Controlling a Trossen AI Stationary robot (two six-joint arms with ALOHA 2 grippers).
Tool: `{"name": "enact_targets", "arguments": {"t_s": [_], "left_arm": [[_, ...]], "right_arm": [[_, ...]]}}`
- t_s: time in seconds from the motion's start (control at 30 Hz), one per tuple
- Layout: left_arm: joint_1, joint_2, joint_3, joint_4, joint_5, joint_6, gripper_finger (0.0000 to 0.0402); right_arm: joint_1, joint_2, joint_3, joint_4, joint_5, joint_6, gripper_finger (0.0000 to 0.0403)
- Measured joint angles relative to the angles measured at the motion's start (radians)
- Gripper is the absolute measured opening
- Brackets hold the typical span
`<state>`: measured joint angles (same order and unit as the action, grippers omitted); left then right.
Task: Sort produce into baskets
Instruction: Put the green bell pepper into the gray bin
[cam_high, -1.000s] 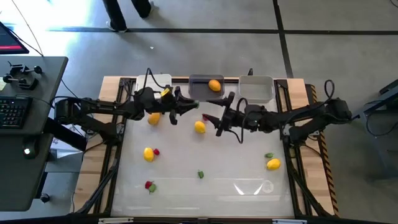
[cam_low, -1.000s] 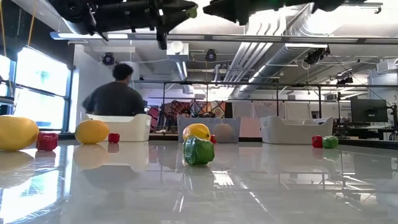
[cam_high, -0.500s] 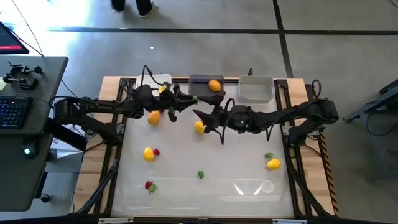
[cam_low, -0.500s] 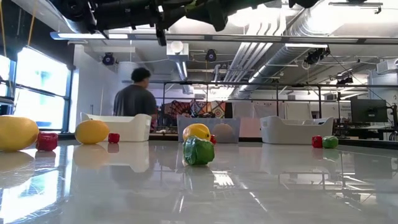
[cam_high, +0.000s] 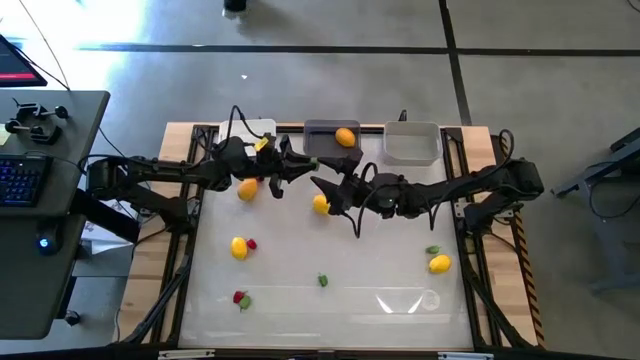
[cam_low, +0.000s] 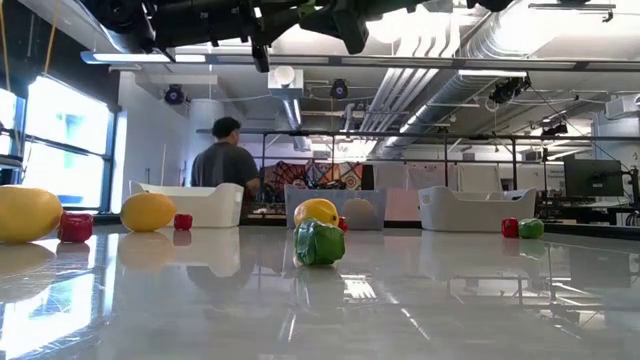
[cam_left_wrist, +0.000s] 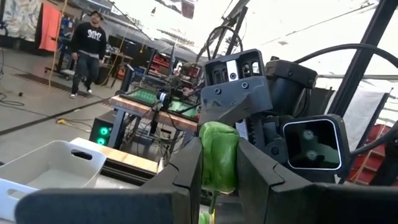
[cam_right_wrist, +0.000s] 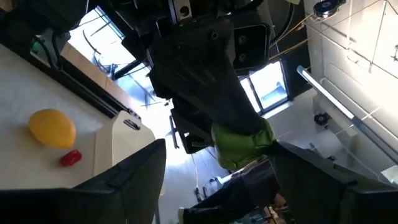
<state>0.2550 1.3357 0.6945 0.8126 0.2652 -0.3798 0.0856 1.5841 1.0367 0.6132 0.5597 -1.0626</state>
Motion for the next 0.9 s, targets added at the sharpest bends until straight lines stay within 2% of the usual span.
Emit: {"name": "enact_targets", "arguments": {"t_s": [0.37,0.63,0.77,0.9], "left_arm": [[-0.002,0.004,0.0,-0.043,0.022,0.007,0.006],[-0.003,0.004,-0.001,-0.036,0.023,0.006,0.006],[-0.003,0.004,-0.001,-0.025,0.042,-0.002,0.006],[-0.002,0.004,-0.002,-0.014,0.045,-0.008,0.006]], "right_arm": [[0.022,0.002,0.0,0.047,0.04,-0.089,0.0279],[0.014,0.0,0.0,0.017,0.036,-0.059,0.0277],[0.015,0.0,0.0,0.005,0.037,-0.054,0.0249],[0.015,-0.001,0.001,-0.018,0.034,-0.053,0.0193]]}}
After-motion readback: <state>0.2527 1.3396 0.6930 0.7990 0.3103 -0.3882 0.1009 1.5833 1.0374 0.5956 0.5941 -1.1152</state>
